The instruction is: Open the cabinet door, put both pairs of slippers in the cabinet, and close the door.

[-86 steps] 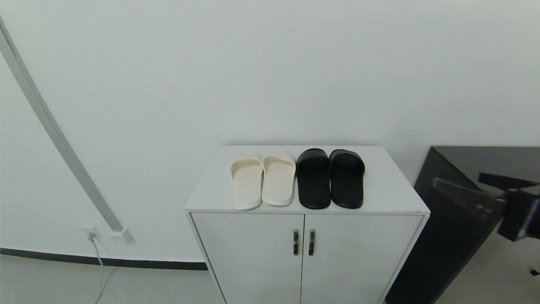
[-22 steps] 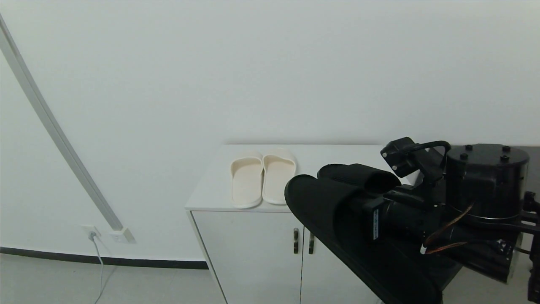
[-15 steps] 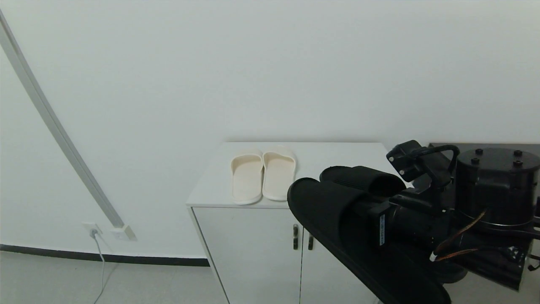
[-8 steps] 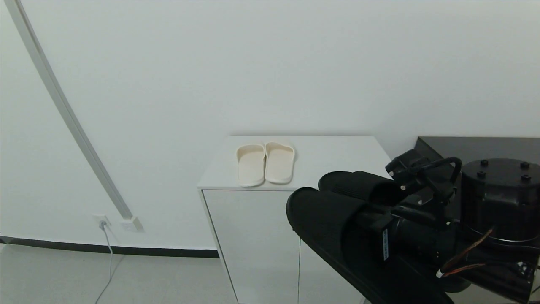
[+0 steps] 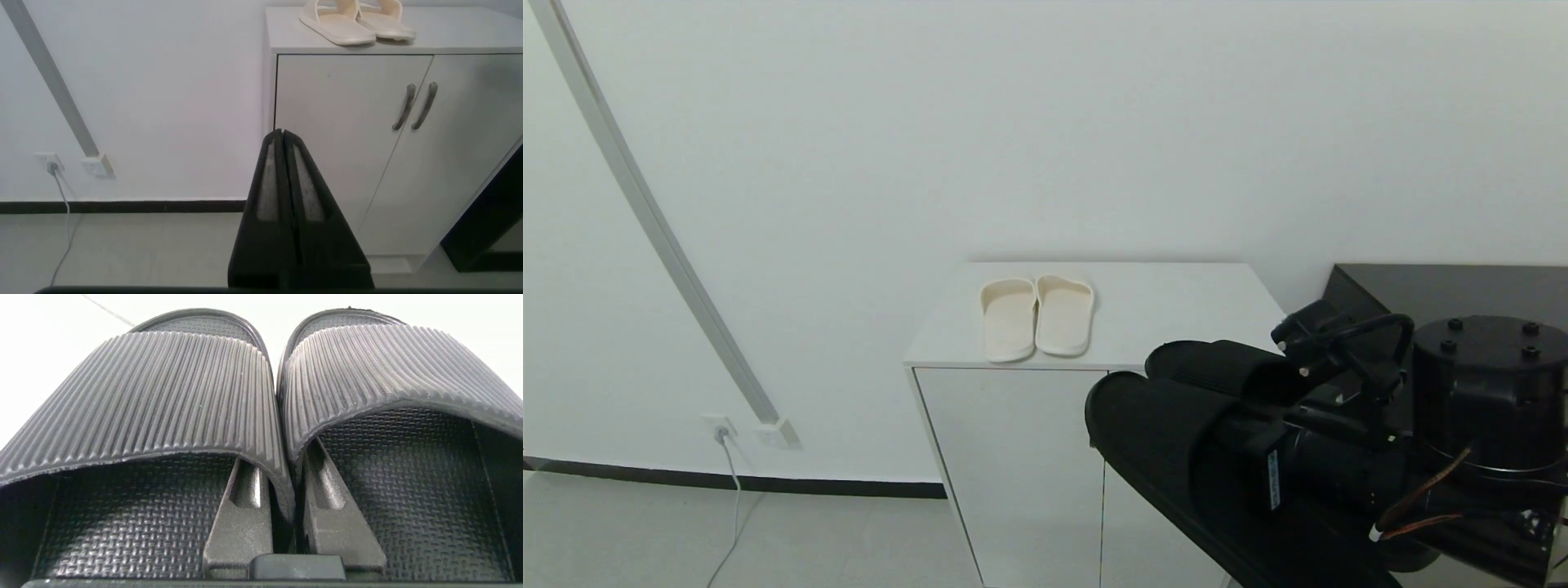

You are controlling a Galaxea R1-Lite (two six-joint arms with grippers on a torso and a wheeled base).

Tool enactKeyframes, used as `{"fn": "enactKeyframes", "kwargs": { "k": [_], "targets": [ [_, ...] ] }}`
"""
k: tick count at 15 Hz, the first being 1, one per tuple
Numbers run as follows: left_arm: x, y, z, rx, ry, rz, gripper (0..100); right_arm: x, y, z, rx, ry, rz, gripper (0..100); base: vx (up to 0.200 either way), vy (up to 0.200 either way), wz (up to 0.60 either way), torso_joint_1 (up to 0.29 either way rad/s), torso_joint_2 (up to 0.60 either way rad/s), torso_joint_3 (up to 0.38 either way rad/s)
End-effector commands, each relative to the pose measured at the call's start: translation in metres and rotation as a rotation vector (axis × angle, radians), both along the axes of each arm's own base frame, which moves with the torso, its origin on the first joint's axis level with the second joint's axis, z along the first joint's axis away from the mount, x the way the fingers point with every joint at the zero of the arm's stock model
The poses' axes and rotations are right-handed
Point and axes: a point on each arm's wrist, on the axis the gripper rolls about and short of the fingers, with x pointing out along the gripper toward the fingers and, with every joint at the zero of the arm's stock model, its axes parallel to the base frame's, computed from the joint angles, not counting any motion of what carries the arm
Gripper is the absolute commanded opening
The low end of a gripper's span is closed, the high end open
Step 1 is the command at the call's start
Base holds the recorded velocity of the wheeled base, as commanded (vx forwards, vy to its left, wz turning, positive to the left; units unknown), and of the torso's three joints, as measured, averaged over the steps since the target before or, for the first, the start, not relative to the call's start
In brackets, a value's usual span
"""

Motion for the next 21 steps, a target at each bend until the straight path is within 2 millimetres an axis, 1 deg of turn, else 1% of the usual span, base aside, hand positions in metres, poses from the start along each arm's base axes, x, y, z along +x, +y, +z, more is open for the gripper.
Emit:
{"fn": "enactKeyframes", "kwargs": {
  "k": [1,4,6,18,19,21],
  "targets": [
    [0.0001,0.0,0.0,0.0,0.001,0.0,0,0.0007,0.0006,-0.0013,-0.004,0.003,0.0,0,0.0,0.0,0.0,0.0,0.0,0.0],
    [0.0001,0.0,0.0,0.0,0.001,0.0,0,-0.0002,0.0009,-0.0033,-0.009,0.009,0.005,0,0.0,0.0,0.0,0.0,0.0,0.0],
    [0.0001,0.0,0.0,0.0,0.001,0.0,0,-0.0015,0.0,-0.0058,-0.013,0.018,0.017,0,0.0,0.0,0.0,-0.122,0.29,0.151],
    [0.0001,0.0,0.0,0.0,0.001,-0.002,0,-0.0024,0.0007,-0.0082,-0.019,0.025,0.023,0,0.0,0.0,0.0,-0.214,0.53,0.308],
    [0.0001,0.0,0.0,0.0,0.001,-0.002,100,-0.0024,0.0006,-0.0082,-0.021,0.023,0.02,0,0.0,0.0,0.0,-0.183,0.49,0.31],
    [0.0001,0.0,0.0,0.002,0.001,0.0,100,-0.0034,0.0001,-0.0065,-0.024,0.012,0.025,0,0.0,0.0,0.0,-0.176,0.5,0.317]
  ]
}}
